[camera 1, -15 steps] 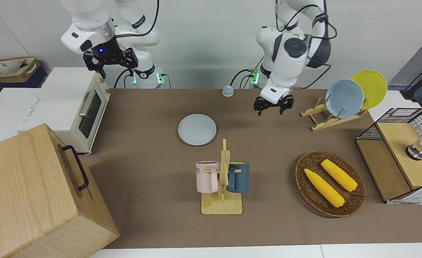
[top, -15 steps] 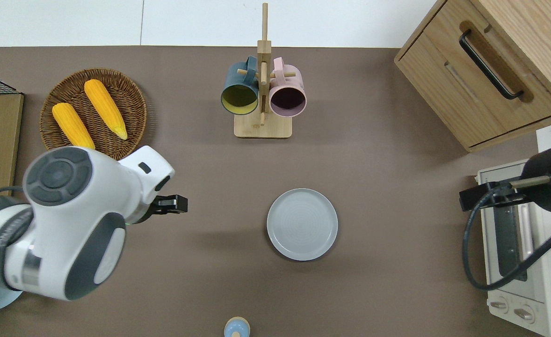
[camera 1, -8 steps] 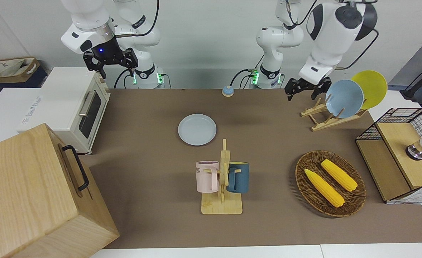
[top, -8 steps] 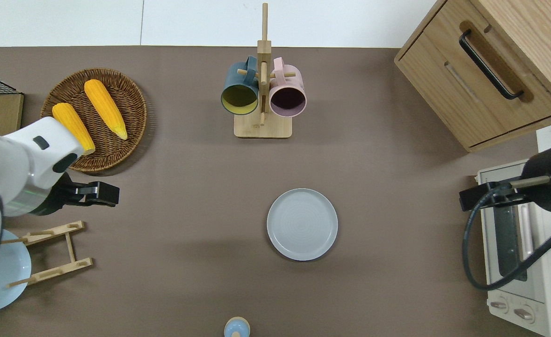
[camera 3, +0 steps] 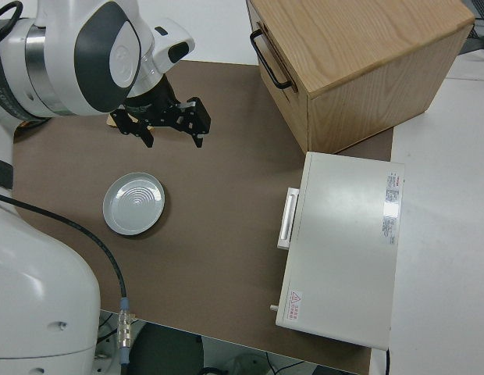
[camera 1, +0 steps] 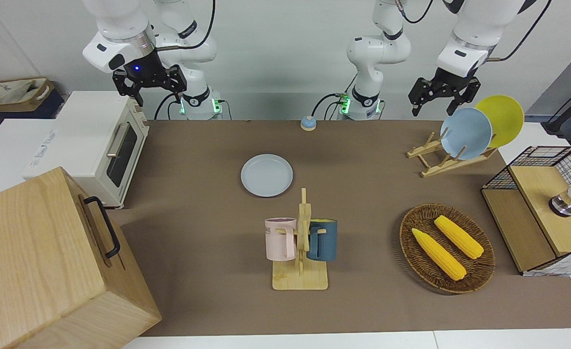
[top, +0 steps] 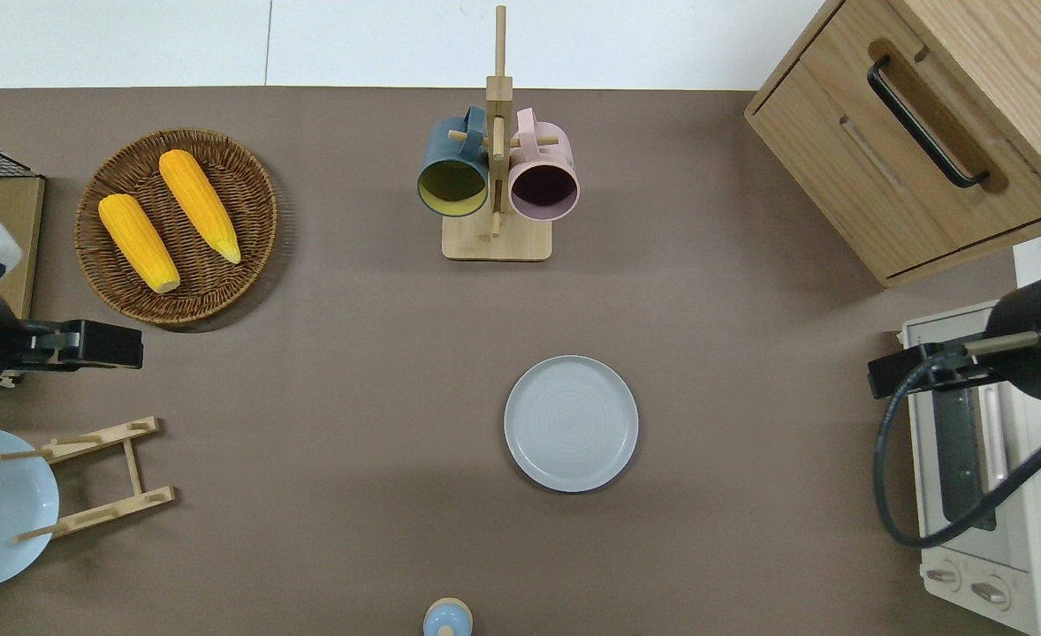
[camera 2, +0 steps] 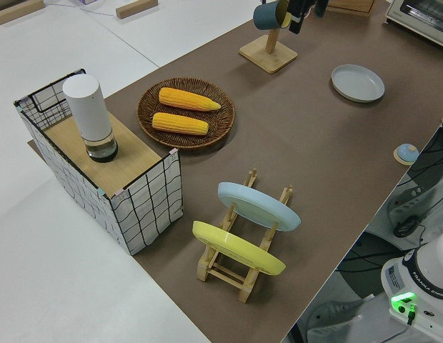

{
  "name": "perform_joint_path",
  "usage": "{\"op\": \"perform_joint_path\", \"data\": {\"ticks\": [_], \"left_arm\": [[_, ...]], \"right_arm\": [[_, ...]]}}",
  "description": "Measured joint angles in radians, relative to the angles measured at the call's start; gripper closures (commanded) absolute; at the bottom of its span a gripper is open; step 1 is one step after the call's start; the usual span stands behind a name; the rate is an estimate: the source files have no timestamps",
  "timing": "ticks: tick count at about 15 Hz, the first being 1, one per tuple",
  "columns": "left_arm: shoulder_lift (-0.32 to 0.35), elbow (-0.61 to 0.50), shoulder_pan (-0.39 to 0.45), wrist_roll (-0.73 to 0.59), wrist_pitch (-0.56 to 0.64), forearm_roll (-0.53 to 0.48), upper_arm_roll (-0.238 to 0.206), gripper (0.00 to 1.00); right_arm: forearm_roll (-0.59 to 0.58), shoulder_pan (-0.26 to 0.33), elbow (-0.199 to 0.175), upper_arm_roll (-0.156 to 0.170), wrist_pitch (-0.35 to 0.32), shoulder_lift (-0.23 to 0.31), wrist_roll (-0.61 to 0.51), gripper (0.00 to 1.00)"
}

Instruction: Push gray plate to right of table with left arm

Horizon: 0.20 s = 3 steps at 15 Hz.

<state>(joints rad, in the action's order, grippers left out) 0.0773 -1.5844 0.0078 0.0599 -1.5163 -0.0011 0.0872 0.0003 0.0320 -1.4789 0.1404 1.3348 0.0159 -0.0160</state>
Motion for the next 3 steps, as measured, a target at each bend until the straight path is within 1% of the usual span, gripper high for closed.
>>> {"op": "perform_joint_path", "data": {"ticks": [3], "left_arm": [[0.000,0.022,0.000,-0.002,0.019,0.000,0.000,0.00]], "right_arm": [[0.000,0.000,0.000,0.000,0.000,0.000,0.000,0.017]]}}
